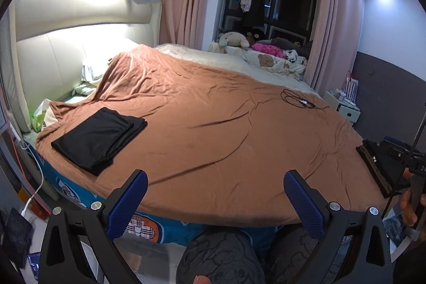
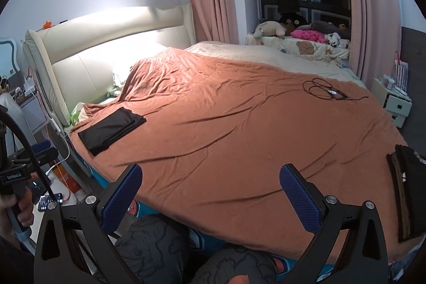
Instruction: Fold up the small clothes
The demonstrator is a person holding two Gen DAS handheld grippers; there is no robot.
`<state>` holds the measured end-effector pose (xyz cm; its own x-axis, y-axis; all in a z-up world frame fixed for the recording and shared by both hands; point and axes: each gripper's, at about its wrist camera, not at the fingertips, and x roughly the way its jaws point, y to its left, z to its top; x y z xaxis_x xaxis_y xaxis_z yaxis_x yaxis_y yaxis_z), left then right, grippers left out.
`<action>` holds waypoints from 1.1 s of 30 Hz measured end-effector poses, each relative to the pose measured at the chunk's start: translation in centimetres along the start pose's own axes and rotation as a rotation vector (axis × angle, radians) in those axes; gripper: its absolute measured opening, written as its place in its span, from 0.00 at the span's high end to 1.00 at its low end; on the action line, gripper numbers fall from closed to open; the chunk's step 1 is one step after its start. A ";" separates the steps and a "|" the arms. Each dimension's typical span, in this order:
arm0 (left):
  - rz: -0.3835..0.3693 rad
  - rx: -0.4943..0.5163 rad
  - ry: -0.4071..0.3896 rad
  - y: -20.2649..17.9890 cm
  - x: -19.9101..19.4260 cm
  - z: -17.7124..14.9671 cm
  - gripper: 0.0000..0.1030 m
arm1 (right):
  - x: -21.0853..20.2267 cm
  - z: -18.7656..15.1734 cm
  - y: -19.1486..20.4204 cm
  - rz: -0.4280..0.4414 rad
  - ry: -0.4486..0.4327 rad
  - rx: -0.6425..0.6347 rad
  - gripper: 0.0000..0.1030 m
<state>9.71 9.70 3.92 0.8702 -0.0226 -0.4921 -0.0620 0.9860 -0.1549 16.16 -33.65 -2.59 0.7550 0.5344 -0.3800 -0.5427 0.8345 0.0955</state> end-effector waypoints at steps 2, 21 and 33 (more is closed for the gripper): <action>-0.006 0.001 -0.016 -0.2 -0.7 -0.5 0.00 | -0.5 -0.6 0.3 0.002 -0.009 -0.001 0.00; 0.004 0.076 -0.120 -4.7 -4.9 -6.3 0.00 | -4.0 -7.6 1.2 -0.038 -0.095 0.014 0.00; 0.007 0.063 -0.160 -4.7 -6.0 -7.6 0.00 | -5.2 -10.2 1.5 -0.091 -0.120 0.014 0.00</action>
<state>1.07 3.93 1.13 0.9369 0.0056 -0.3496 -0.0415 0.9946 -0.0952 7.72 -36.55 -9.84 0.8400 0.4676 -0.2753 -0.4650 0.8818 0.0790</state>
